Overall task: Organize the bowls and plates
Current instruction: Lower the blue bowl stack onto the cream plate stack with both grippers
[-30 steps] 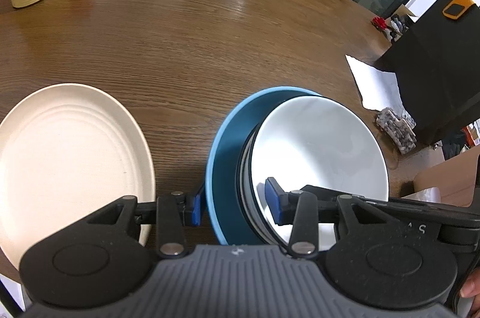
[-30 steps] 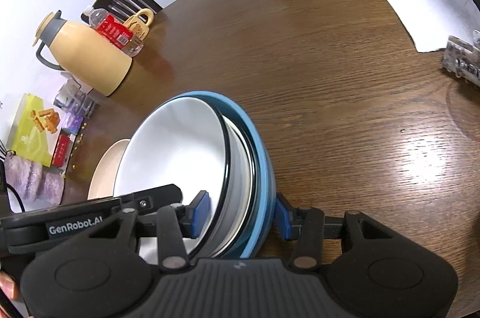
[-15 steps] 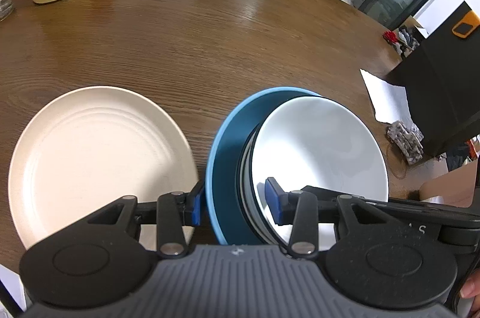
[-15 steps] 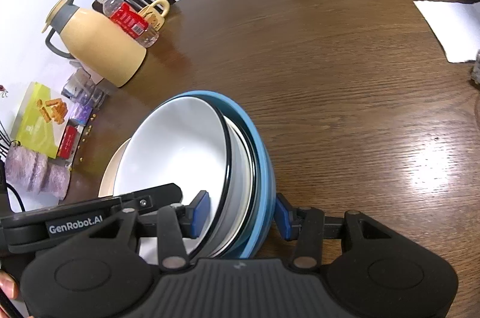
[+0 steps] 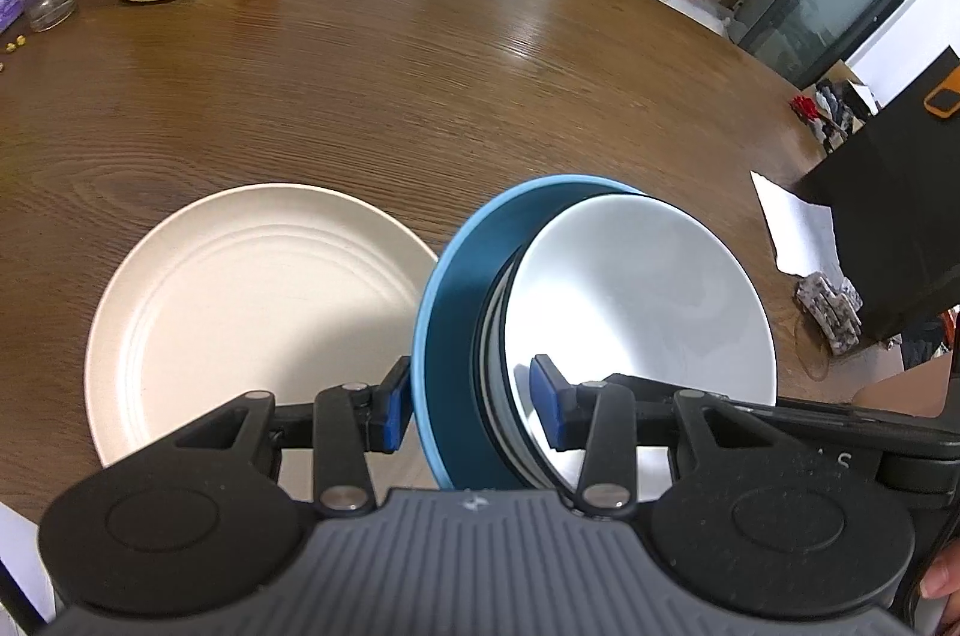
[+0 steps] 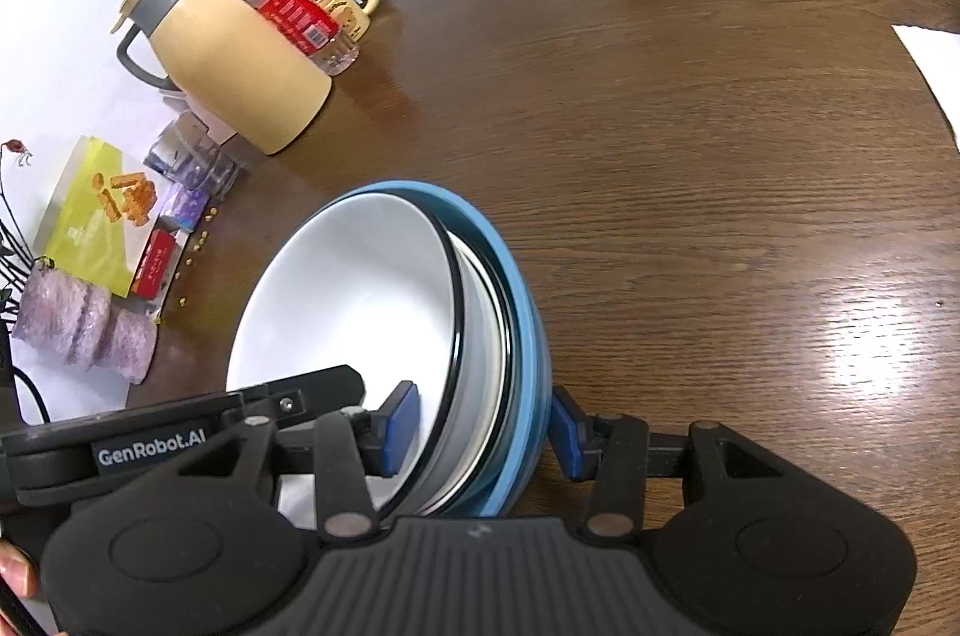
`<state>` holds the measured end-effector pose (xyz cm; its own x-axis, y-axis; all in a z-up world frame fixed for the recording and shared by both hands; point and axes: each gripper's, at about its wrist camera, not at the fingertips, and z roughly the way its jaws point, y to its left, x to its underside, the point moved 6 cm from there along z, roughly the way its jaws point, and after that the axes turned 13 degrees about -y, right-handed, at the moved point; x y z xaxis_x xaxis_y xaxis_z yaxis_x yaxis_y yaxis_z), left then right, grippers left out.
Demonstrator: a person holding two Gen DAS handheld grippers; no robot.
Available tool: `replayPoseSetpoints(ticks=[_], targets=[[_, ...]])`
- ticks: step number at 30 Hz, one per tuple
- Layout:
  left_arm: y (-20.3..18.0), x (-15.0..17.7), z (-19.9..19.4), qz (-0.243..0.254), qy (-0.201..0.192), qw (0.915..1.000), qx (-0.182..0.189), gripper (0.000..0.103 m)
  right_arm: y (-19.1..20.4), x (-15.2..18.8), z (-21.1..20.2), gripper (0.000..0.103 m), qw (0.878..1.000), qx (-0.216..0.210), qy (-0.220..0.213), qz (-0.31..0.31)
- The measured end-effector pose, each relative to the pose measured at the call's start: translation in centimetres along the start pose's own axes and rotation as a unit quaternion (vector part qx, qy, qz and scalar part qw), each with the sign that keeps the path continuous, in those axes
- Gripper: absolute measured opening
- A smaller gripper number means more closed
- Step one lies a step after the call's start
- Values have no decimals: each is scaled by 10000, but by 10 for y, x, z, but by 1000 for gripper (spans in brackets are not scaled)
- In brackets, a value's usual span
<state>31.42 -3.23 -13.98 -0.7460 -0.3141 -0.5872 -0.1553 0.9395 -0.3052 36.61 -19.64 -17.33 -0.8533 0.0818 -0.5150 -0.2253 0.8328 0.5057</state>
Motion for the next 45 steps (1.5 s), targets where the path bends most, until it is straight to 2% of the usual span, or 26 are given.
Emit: replayPoseSetpoints(ticks=[27, 45], targets=[[72, -9, -24, -398, -119, 9988, -265, 41, 71, 10, 40, 46, 9989, -217, 274, -315], [109, -6, -20, -513, 43, 9980, -364, 41, 90, 20, 66, 46, 9981, -208, 492, -304]])
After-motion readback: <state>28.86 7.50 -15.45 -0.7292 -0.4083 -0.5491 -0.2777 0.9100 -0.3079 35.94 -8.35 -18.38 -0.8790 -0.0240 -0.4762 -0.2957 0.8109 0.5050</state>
